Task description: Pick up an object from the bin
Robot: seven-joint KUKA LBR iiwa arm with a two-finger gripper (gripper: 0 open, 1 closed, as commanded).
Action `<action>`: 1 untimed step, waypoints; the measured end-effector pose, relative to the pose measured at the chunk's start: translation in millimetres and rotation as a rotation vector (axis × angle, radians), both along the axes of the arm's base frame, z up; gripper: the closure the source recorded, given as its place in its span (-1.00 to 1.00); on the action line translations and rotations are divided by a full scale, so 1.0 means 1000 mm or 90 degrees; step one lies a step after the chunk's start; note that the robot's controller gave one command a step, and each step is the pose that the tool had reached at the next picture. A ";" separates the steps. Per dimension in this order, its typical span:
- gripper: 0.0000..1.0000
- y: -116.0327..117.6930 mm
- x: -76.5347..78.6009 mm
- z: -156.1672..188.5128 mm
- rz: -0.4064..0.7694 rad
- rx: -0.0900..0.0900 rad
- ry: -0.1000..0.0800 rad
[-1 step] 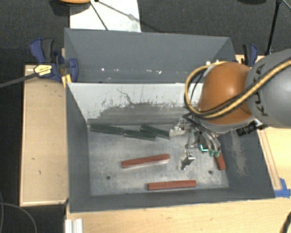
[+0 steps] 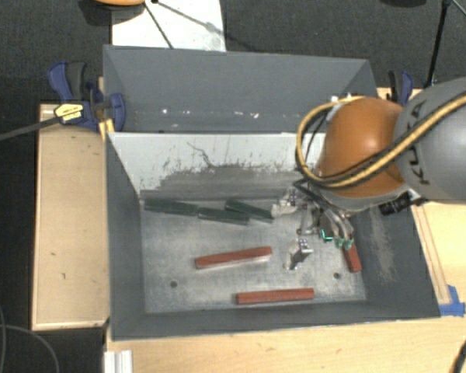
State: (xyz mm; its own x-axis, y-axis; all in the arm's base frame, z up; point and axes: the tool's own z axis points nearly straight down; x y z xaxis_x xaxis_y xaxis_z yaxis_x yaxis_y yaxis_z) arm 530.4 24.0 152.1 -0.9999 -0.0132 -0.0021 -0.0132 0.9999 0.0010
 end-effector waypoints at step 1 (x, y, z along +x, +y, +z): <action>1.00 0.044 0.015 -0.077 0.062 0.001 -0.009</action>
Offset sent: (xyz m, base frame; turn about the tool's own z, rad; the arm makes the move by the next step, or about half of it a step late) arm 0.0000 0.0000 0.0000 0.0000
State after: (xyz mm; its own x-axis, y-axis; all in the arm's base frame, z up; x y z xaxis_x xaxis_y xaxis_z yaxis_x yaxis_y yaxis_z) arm 545.7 67.8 75.6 -0.9937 -0.1111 -0.0165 -0.1111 0.9938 0.0020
